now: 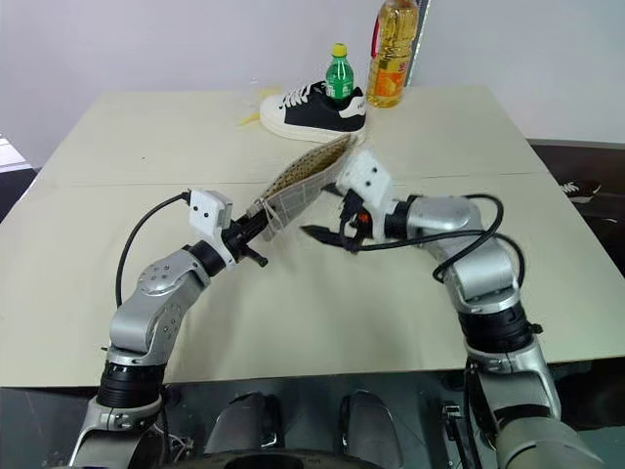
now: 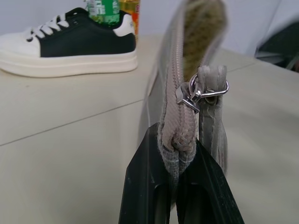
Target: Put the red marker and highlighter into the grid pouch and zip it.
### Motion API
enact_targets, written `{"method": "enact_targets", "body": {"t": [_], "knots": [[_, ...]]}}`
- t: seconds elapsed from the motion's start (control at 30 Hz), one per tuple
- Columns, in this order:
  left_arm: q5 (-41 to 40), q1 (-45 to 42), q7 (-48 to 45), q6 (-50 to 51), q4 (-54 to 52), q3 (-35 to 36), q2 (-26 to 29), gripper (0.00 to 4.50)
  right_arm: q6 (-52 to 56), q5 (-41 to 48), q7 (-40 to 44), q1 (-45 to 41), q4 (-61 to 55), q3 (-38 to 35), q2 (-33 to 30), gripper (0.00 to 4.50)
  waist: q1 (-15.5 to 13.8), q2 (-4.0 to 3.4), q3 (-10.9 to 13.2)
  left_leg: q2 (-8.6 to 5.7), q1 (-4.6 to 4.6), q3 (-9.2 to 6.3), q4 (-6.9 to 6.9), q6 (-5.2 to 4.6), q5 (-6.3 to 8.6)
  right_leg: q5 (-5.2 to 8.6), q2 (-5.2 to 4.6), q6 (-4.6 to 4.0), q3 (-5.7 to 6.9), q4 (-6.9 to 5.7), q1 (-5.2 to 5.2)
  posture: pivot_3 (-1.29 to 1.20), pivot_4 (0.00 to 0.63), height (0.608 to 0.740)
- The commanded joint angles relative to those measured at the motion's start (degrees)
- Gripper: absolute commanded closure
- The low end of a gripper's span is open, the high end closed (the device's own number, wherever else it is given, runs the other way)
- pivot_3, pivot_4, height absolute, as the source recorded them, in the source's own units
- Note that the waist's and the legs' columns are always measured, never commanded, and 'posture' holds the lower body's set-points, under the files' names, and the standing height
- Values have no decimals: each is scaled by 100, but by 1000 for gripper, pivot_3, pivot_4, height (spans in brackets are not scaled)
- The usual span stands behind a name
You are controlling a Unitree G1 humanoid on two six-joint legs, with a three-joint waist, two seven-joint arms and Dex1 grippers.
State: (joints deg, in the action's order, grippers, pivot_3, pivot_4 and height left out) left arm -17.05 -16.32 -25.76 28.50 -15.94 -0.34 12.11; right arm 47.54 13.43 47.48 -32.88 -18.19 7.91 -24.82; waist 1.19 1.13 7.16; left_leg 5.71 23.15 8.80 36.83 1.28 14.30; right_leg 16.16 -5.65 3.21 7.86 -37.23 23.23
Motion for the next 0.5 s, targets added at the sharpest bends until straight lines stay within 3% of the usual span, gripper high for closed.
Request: {"method": "enact_targets", "body": {"t": [0.03,0.2,0.27,0.47,0.5], "knots": [[-149,-97,63,27,-280,22,-35,4500,355,-30,-704,-123,-71,118,452,196,-10,0,0,1,0,-1,1,0,0,0,2,0,0,-2,0,0,150,705],[-240,-88,152,72,-338,-34,-155,4500,505,-3,-1081,-306,180,352,846,196,-57,0,0,-2,16,-5,14,0,0,0,-1,0,1,2,2,0,150,705],[-212,-73,181,63,-353,-70,-165,4500,580,126,-1109,-362,231,300,965,993,-56,0,0,-3,18,-6,16,0,0,0,-1,0,1,4,2,0,150,705],[-180,71,273,21,-456,-83,-163,4500,564,160,-1229,-391,220,274,907,4219,-40,0,0,-3,18,-11,14,0,1,0,0,0,2,3,3,0,150,705],[-148,111,279,2,-475,-102,-146,4500,553,162,-1245,-389,214,255,885,4467,-40,0,0,-2,18,-11,14,0,1,0,0,0,2,3,3,0,150,705]]}}
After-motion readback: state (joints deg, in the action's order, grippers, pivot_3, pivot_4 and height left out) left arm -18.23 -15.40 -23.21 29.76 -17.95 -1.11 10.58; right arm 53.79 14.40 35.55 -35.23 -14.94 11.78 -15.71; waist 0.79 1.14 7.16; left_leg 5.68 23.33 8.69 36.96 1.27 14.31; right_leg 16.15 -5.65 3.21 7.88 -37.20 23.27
